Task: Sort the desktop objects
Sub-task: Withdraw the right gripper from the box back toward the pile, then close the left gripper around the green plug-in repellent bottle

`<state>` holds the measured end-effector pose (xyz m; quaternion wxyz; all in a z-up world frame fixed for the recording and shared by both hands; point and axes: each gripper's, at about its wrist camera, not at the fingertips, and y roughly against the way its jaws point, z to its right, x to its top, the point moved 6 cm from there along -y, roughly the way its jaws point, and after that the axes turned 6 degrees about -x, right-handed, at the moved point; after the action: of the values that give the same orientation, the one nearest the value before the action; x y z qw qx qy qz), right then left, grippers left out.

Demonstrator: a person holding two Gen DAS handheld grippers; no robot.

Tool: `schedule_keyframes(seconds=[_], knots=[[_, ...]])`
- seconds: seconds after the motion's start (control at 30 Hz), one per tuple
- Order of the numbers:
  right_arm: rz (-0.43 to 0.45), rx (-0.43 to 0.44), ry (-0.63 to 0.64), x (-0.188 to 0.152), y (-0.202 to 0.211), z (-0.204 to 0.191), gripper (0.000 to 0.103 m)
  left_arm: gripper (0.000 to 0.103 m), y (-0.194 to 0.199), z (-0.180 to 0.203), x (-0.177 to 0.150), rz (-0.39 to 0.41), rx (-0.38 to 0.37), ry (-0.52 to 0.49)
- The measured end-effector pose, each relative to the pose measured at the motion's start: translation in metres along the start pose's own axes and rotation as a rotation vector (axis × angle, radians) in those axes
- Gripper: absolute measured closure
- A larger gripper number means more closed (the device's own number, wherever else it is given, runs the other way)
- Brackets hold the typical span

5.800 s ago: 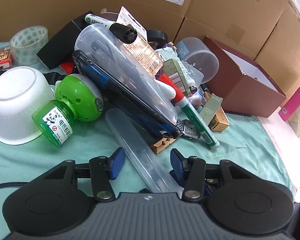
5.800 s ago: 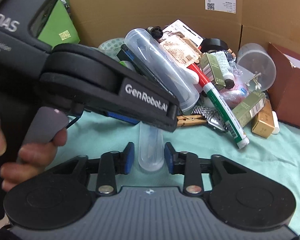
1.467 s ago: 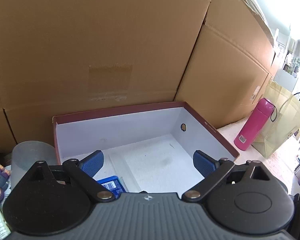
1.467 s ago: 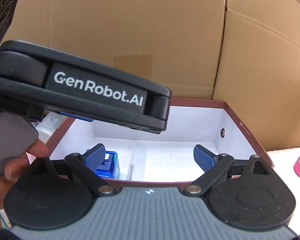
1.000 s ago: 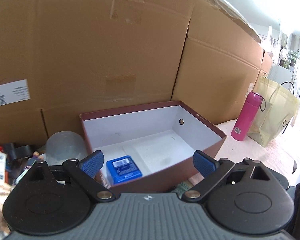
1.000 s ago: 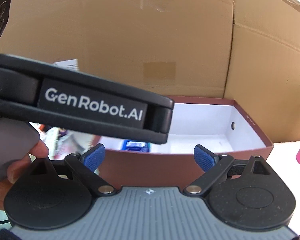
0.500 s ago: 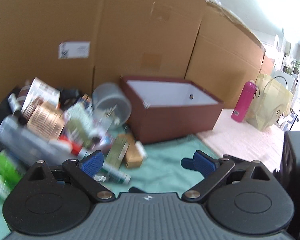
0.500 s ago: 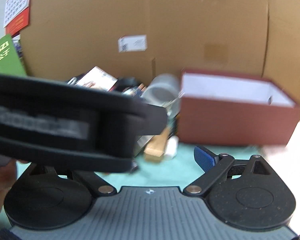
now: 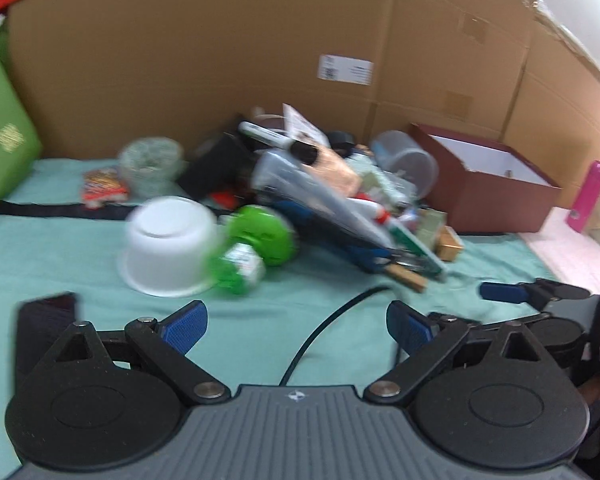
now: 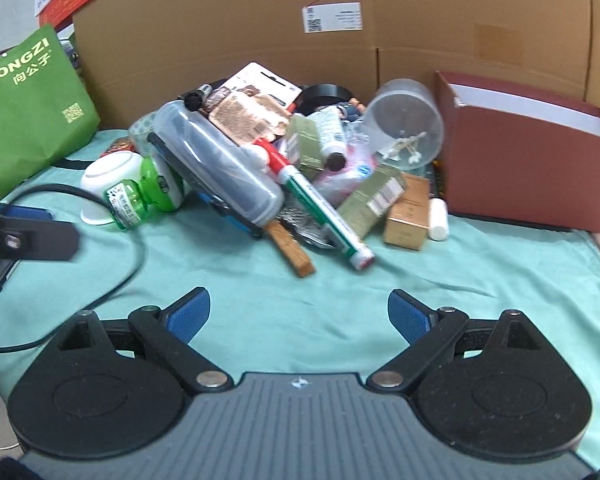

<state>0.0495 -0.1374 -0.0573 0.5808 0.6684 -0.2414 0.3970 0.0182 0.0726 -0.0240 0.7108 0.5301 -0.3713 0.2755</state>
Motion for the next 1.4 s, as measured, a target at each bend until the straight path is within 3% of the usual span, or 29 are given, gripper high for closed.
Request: schedule_keyframes(seconds=[0.2, 0.33, 0.4, 0.5, 0.63, 0.83, 0.9, 0.97, 1.1, 1.4], knots=[[0.015, 0.014, 0.007, 0.0, 0.002, -0.008, 0.01, 0.004, 0.023, -0.033, 0.021, 0.075, 0.153, -0.081], [0.002, 0.022, 0.008, -0.001, -0.005, -0.011, 0.014, 0.004, -0.003, -0.036, 0.019, 0.036, 0.06, -0.014], [-0.007, 0.025, 0.008, 0.001, -0.013, -0.013, 0.016, 0.006, -0.02, -0.033, 0.016, -0.005, 0.045, -0.006], [-0.015, 0.047, 0.01, 0.002, -0.016, -0.016, 0.018, 0.006, -0.031, -0.028, 0.016, 0.002, 0.02, -0.028], [-0.023, 0.11, 0.036, 0.006, -0.022, -0.027, 0.023, 0.006, -0.03, -0.033, 0.019, -0.025, -0.037, -0.047], [-0.02, 0.235, 0.109, 0.018, -0.039, -0.07, 0.028, 0.006, -0.029, -0.038, 0.038, -0.006, -0.154, 0.02], [-0.003, 0.25, 0.146, 0.022, -0.046, -0.084, 0.028, 0.011, -0.041, -0.032, 0.043, -0.017, -0.192, -0.024], [0.001, 0.25, 0.168, 0.025, -0.055, -0.096, 0.029, 0.016, -0.057, -0.031, 0.046, -0.025, -0.2, -0.065], [-0.002, 0.243, 0.159, 0.032, -0.072, -0.108, 0.029, 0.029, -0.086, -0.036, 0.044, -0.101, -0.227, -0.045], [-0.011, 0.285, 0.107, 0.046, -0.091, -0.118, 0.025, 0.032, -0.106, -0.056, 0.04, -0.129, -0.168, -0.024]])
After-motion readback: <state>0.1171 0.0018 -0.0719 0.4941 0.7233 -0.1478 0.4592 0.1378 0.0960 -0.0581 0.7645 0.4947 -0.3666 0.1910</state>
